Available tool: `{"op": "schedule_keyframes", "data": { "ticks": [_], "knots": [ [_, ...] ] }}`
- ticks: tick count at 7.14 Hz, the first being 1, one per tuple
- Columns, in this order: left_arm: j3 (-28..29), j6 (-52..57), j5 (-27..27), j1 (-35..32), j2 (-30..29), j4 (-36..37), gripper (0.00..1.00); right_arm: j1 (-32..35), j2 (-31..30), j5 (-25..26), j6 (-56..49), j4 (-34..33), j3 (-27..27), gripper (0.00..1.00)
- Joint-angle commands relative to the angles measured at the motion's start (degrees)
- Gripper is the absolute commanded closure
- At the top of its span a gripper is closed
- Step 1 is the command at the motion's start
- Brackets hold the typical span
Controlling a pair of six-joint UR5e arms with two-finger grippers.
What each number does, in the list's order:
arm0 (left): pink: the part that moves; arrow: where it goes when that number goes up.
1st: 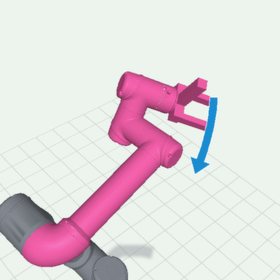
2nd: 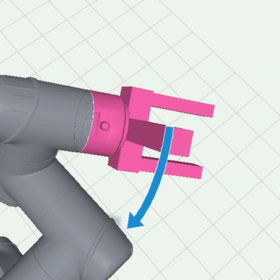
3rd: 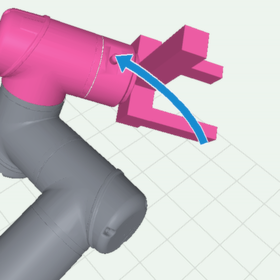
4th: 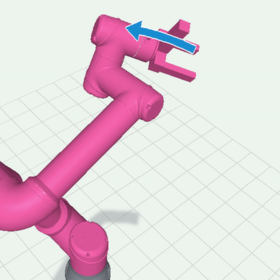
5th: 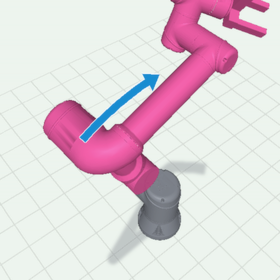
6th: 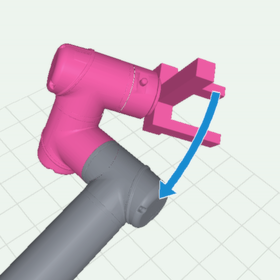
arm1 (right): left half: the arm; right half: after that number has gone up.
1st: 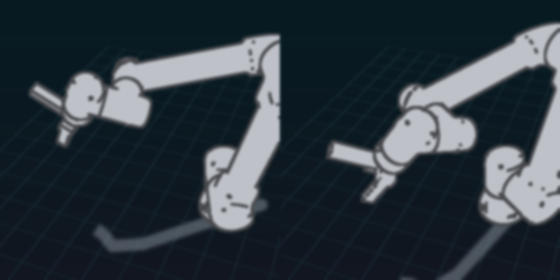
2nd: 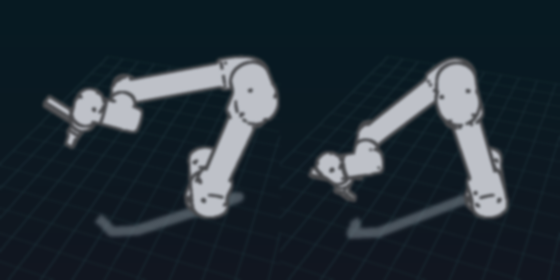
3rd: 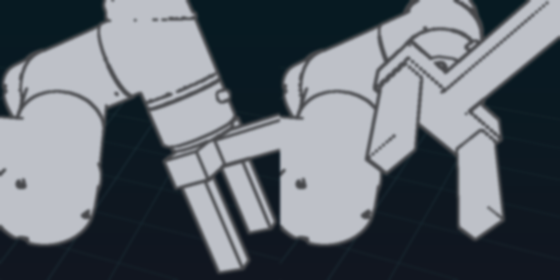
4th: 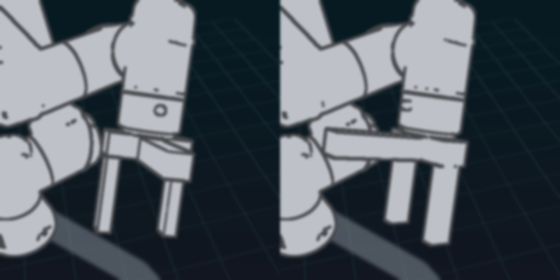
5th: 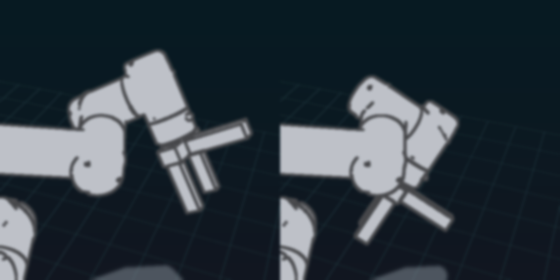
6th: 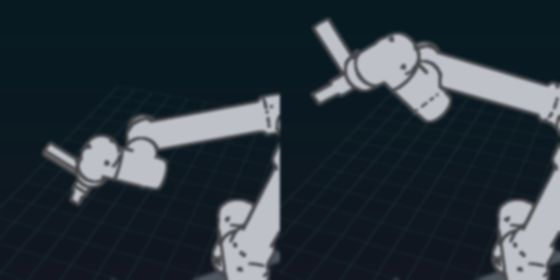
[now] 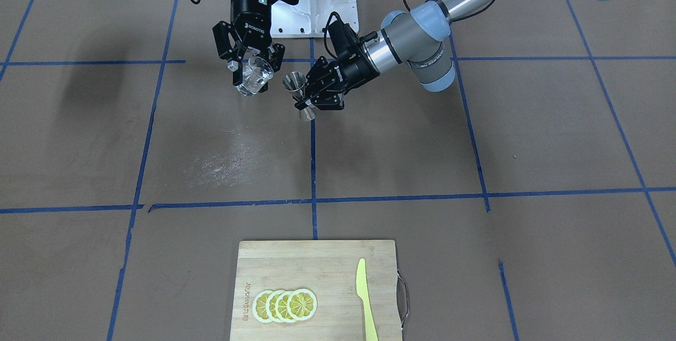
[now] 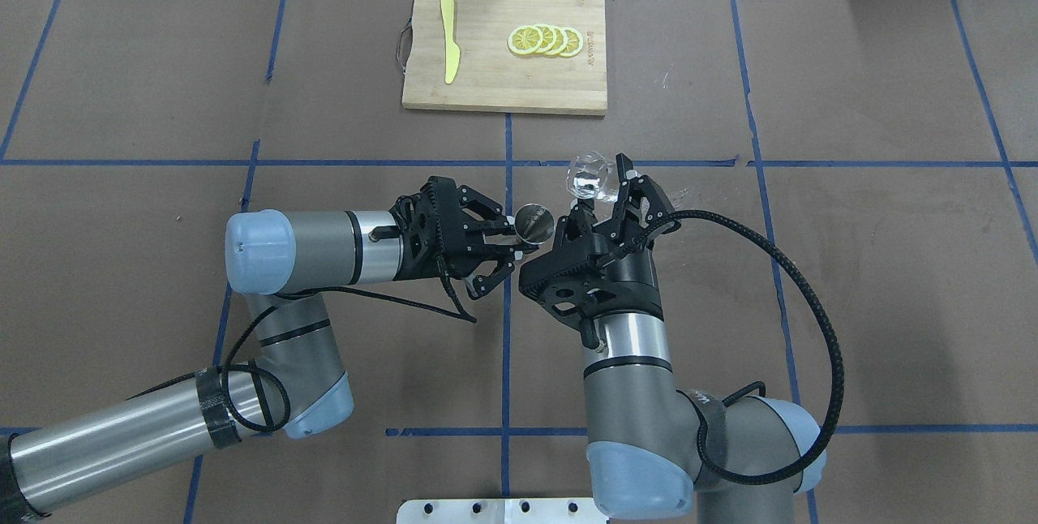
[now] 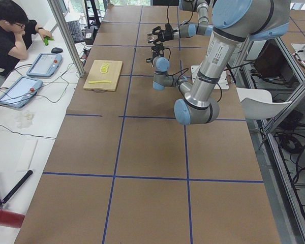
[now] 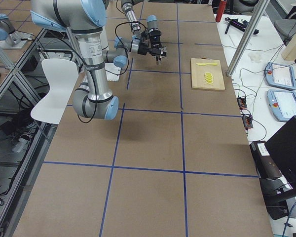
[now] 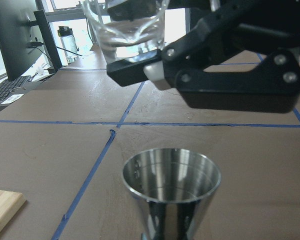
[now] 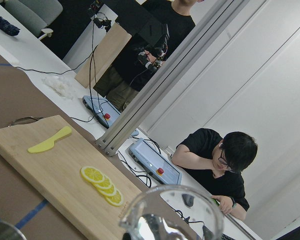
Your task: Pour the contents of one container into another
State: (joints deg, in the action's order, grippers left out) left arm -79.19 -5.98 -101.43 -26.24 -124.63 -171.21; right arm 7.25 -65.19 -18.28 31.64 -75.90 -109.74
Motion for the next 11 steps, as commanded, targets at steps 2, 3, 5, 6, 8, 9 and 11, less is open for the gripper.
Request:
{"op": "schedule_keyframes", "data": {
  "ticks": [2,3,5,6,8,9,11],
  "knots": [
    [0.0,0.0,0.0,0.0,0.0,-0.1,1.00,-1.6,0.1,1.3,-1.8,-1.2,0.0,1.00],
    [0.0,-0.1,0.0,0.1,0.0,0.0,1.00,-1.7,0.1,1.4,-2.7,-1.8,0.0,1.00],
    [0.0,-0.1,0.0,0.1,0.0,-0.1,1.00,-2.3,0.1,2.3,-3.1,-2.1,0.0,1.00],
    [0.0,0.0,0.0,0.1,0.0,-0.1,1.00,-2.7,0.1,2.5,-3.2,-2.1,0.0,1.00],
    [0.0,-0.1,0.0,0.1,0.0,-0.1,1.00,-2.9,0.2,3.0,-3.9,-2.1,0.0,1.00],
    [0.0,0.0,0.0,0.1,0.0,-0.1,1.00,-2.9,0.2,3.0,-4.8,-2.1,0.0,1.00],
    [0.0,-0.1,0.0,0.2,0.0,-0.1,1.00,-2.9,1.3,3.0,-5.8,-3.7,0.0,1.00]
  ]
}}
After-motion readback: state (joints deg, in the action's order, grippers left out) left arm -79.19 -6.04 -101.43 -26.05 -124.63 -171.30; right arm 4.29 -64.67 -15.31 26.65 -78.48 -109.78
